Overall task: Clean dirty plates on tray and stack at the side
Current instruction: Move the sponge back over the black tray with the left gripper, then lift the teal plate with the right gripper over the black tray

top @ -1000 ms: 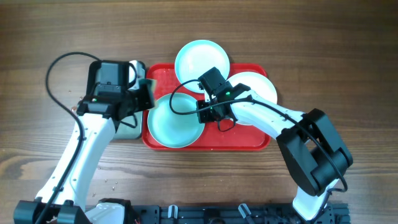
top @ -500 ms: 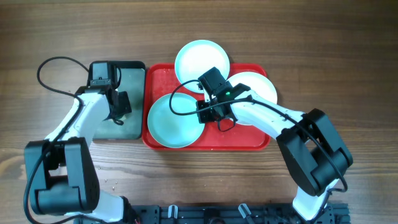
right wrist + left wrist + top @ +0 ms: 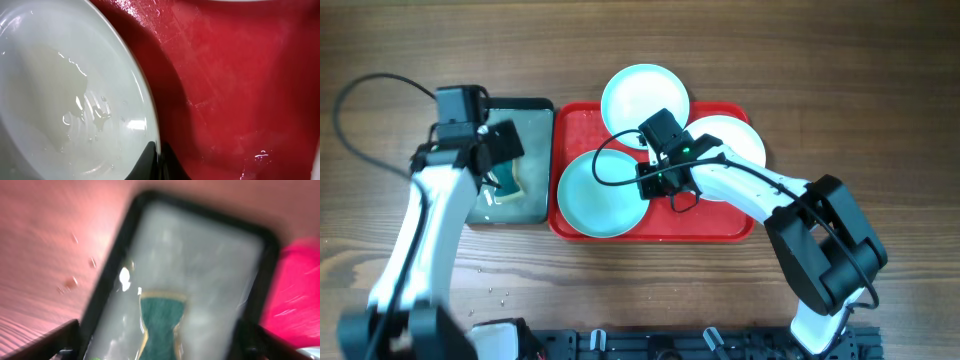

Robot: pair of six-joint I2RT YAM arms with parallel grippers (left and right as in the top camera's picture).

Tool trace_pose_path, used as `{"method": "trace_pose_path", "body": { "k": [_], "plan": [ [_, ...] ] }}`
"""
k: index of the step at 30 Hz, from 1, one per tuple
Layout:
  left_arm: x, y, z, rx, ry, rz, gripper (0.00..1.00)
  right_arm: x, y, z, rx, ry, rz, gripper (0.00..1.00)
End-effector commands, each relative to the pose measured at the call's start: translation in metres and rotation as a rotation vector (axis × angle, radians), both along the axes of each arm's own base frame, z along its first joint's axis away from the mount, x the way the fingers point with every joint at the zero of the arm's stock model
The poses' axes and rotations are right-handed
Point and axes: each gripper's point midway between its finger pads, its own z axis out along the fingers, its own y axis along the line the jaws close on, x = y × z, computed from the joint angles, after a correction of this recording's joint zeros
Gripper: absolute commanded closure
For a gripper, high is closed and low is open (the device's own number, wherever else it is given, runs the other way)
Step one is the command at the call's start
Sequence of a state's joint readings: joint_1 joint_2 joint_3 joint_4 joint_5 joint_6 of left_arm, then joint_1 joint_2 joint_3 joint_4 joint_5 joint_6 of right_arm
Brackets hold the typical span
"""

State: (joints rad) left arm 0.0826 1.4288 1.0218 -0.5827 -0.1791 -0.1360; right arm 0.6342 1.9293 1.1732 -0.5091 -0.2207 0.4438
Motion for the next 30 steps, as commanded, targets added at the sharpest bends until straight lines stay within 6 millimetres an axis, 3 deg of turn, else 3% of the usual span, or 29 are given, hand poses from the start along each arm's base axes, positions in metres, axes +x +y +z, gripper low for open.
{"method": "trace_pose_path", "body": {
  "k": [1, 4, 7, 11, 13, 17, 20, 27, 30],
  "plan": [
    [-0.006, 0.003, 0.081, 0.023, -0.228, 0.016, 0.00, -0.001, 0.006, 0.008, 0.008, 0.011, 0.029, 0.96],
    [-0.017, 0.002, 0.106, 0.028, -0.297, 0.015, 0.00, 0.001, 0.008, 0.033, 0.022, -0.011, 0.033, 0.96],
    [-0.017, 0.002, 0.106, 0.028, -0.297, 0.015, 0.00, 0.000, 0.007, 0.062, 0.031, -0.034, 0.051, 0.96],
    [-0.018, 0.002, 0.105, 0.028, -0.295, 0.015, 0.00, 0.011, 0.006, 0.121, 0.047, -0.129, 0.045, 0.96],
    [-0.018, 0.002, 0.105, 0.028, -0.295, 0.015, 0.00, 0.022, 0.014, 0.133, 0.088, -0.185, 0.040, 0.96],
    [-0.018, 0.002, 0.105, 0.028, -0.295, 0.015, 0.00, 0.050, 0.031, 0.140, 0.144, -0.295, 0.014, 0.96],
    [-0.018, 0.002, 0.105, 0.028, -0.295, 0.015, 0.00, 0.065, 0.047, 0.131, 0.192, -0.311, -0.027, 0.96],
    [-0.018, 0.002, 0.105, 0.028, -0.295, 0.015, 0.00, 0.082, 0.113, 0.115, 0.266, -0.462, -0.074, 0.96],
    [-0.018, 0.002, 0.105, 0.028, -0.295, 0.015, 0.00, 0.087, 0.137, 0.123, 0.290, -0.582, -0.105, 0.96]
  ]
}}
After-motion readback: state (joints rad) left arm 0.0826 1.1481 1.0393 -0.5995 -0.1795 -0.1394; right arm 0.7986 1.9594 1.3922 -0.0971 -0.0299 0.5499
